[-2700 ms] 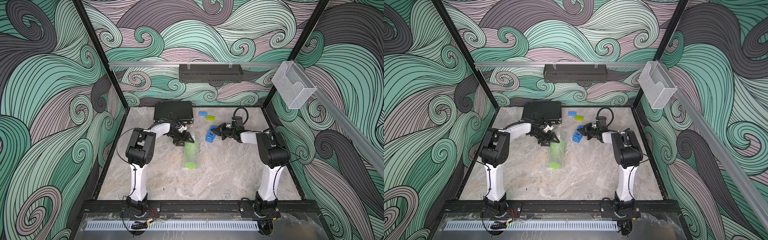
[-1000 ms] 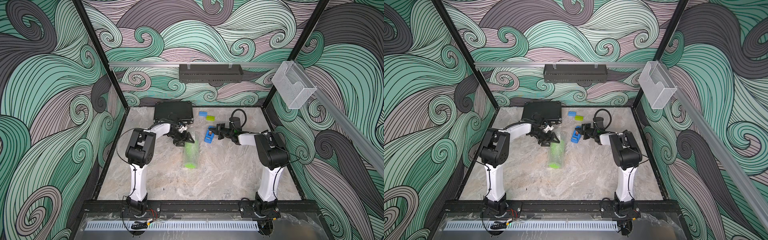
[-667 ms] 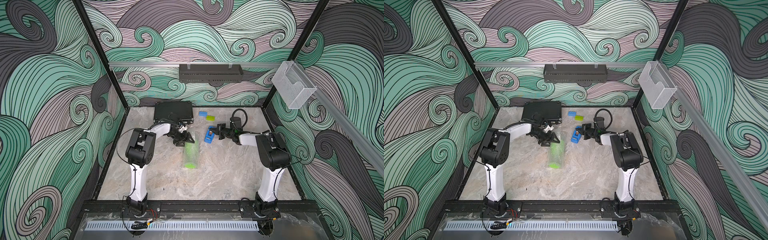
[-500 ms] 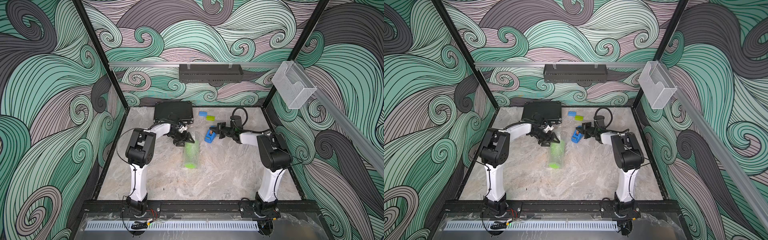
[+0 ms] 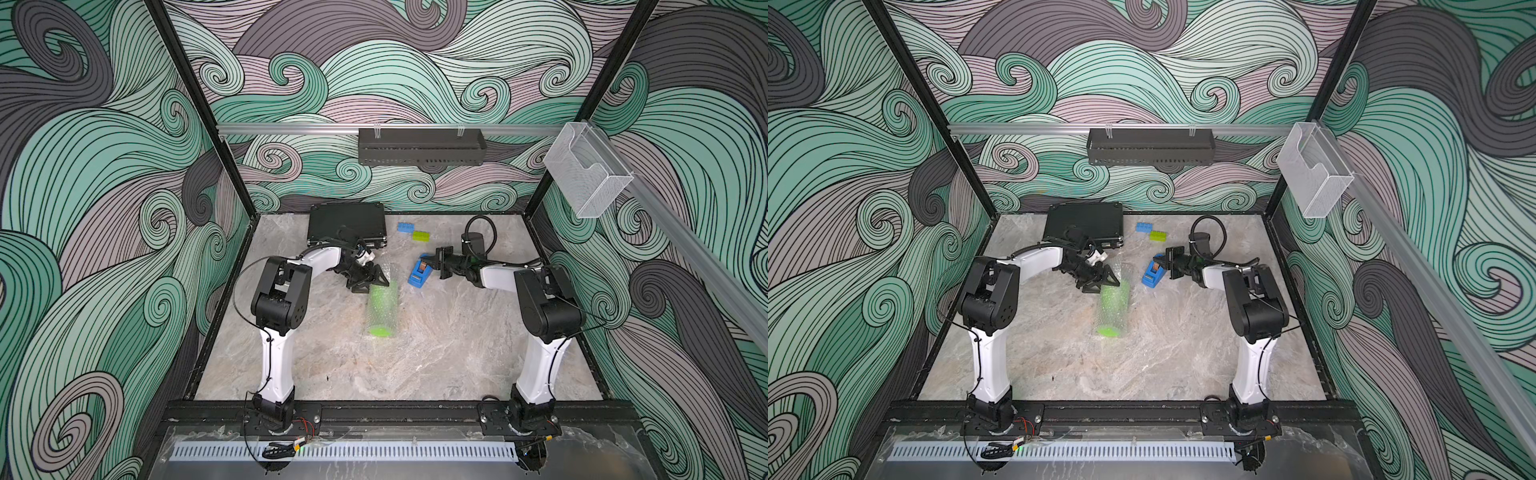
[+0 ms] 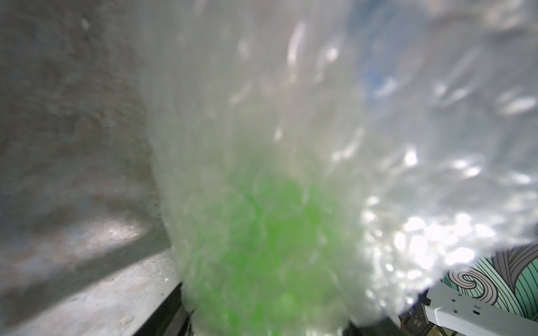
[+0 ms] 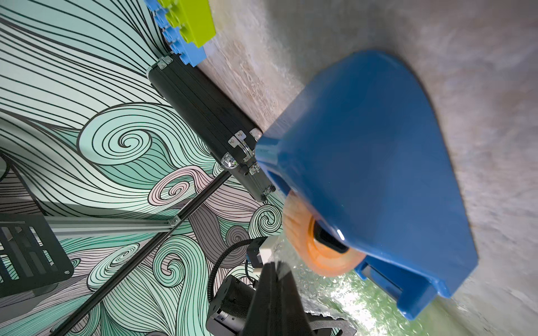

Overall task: Wrap wine glasses in bubble wrap
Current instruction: Pull the tape from the tape cutter.

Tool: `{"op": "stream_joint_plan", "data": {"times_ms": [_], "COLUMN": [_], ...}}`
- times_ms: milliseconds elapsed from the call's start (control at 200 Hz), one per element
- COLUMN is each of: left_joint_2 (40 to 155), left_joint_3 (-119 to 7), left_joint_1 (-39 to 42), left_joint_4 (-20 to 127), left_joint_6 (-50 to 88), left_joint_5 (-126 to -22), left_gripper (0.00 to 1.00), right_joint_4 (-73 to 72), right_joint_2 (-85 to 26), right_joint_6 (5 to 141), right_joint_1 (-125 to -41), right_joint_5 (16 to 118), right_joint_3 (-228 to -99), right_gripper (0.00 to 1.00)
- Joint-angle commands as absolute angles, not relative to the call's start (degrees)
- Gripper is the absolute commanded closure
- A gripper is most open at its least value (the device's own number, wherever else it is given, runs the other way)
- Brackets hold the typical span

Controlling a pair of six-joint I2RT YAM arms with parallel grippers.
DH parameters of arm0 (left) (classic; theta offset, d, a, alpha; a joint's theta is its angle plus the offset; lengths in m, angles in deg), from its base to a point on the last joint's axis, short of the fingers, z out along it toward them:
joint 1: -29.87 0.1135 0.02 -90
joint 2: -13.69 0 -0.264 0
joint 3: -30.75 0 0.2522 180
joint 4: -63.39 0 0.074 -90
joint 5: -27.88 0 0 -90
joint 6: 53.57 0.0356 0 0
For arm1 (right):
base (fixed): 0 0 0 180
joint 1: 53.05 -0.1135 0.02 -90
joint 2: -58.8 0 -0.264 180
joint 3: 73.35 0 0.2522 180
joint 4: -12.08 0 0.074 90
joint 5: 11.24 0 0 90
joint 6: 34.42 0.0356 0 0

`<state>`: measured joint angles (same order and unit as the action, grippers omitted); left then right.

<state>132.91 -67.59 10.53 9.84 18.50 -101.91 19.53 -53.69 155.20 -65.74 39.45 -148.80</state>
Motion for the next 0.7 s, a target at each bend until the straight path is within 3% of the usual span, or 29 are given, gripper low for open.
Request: {"op": "stream_joint_plan", "data": {"times_ms": [0,165,355,450,585,696], "left_joint_2": [134.95,136.3,135.29,135.95,134.49,135.55], "left_joint_3": [-64.53,-64.51,-63.48,-64.82,-63.56,-64.57], "left_joint_1": [9.65,9.39,9.3,9.27,9.28,9.38], "left_joint_4": [2.8,3.01,3.81,2.5,3.76,2.81], "left_joint_6": [19.28,18.6,18.44,18.96,18.79,18.85], "left_joint_5": [-92.39,-93.72,-93.31,-93.14,-93.12,-93.23], "left_gripper": [0.31,0.31,0.31,0.31,0.31,0.31], "right_joint_4": [18.72,27.52,11.93,18.11,13.38,18.03], "right_joint_2": [-49.92,-51.36,-51.37,-51.75,-52.38,-52.84], "right_joint_6": [152.69,158.86,148.76,153.39,149.33,152.54], "right_joint_1": [-65.68,-65.79,-64.4,-64.11,-63.95,-64.49], "right_joint_5": [39.11,39.31,38.08,38.62,38.52,38.45], "right_joint_3": [-151.85,-147.69,-156.02,-152.72,-154.69,-152.75], "right_gripper": [1.0,1.0,1.0,1.0,1.0,1.0]}}
